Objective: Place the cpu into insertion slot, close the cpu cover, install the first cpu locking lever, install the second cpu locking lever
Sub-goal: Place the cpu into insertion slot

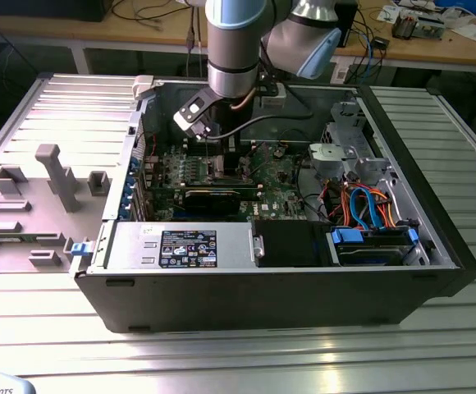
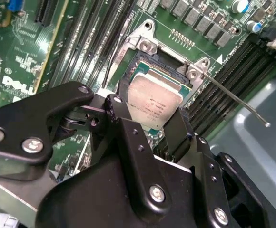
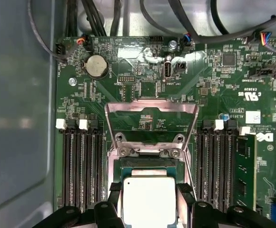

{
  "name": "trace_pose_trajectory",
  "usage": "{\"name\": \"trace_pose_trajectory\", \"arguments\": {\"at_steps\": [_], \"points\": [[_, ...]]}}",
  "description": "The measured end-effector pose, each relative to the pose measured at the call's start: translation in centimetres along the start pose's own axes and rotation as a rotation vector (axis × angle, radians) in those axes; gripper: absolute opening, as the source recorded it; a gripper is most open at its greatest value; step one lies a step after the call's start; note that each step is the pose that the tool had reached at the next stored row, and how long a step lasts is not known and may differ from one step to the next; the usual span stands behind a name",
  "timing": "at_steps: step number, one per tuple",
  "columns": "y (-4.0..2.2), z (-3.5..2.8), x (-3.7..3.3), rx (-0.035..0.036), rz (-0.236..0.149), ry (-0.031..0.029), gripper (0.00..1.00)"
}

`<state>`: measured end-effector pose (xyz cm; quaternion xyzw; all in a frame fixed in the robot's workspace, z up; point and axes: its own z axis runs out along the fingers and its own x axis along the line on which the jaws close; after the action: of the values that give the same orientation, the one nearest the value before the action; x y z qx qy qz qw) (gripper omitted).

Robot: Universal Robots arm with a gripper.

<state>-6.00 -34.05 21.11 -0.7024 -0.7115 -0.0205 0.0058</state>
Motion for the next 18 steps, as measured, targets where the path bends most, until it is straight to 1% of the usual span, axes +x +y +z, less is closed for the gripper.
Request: {"name": "trace_pose_trajectory", "arguments": {"at_steps": [3, 5, 10, 15, 18], "points": [[-0.01, 0.52, 0.01, 0.0, 0.0, 0.0, 0.54], [-0.02, 0.72, 0.0, 0.0, 0.0, -0.0001, 0.54], [-0.02, 0.74, 0.0, 0.0, 0.001, -0.0002, 0.54], [-0.02, 0.79, 0.01, 0.0, 0.001, -0.0066, 0.54], [-0.02, 0.99, 0.0, -0.0001, 0.006, -0.0068, 0.54]]}}
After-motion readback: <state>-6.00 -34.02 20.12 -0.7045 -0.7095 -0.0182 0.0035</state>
